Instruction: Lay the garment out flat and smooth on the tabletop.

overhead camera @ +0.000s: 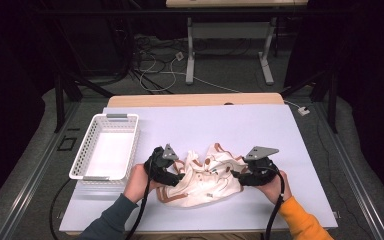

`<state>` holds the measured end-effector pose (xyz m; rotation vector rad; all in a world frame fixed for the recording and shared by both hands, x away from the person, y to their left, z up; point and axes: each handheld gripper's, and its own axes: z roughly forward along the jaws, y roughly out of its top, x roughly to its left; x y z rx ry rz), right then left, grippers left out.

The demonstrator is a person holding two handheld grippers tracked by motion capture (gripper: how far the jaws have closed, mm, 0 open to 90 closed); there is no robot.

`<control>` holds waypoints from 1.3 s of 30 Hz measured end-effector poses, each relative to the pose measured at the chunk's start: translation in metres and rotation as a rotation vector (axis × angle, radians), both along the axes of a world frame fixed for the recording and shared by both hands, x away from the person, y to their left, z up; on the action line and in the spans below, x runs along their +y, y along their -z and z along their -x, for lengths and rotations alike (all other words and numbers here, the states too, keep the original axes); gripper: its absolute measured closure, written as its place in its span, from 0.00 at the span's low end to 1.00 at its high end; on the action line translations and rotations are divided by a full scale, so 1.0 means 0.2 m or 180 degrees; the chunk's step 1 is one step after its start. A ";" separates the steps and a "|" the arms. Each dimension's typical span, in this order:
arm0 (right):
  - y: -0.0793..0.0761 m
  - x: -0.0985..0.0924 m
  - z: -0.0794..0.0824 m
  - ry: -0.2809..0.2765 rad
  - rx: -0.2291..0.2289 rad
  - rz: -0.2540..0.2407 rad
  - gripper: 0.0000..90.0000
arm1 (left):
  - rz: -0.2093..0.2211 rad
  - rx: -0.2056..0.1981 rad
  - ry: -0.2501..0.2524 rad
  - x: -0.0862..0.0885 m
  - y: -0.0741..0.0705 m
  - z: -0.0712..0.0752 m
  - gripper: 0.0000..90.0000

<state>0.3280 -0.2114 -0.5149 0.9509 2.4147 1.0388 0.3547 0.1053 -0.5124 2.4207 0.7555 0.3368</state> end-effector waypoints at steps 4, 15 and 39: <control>0.04 0.09 0.05 -0.0395 0.0224 0.0158 0.24 | -0.0139 0.0007 -0.0043 -0.02 0.02 -0.03 0.33; 0.15 0.21 0.11 -0.0902 0.0482 0.0440 0.36 | -0.0230 0.0179 -0.0068 -0.03 0.10 -0.09 0.41; 0.14 0.16 0.09 -0.0684 0.0222 0.0682 0.98 | -0.0070 0.0435 0.0341 0.03 0.09 -0.02 0.86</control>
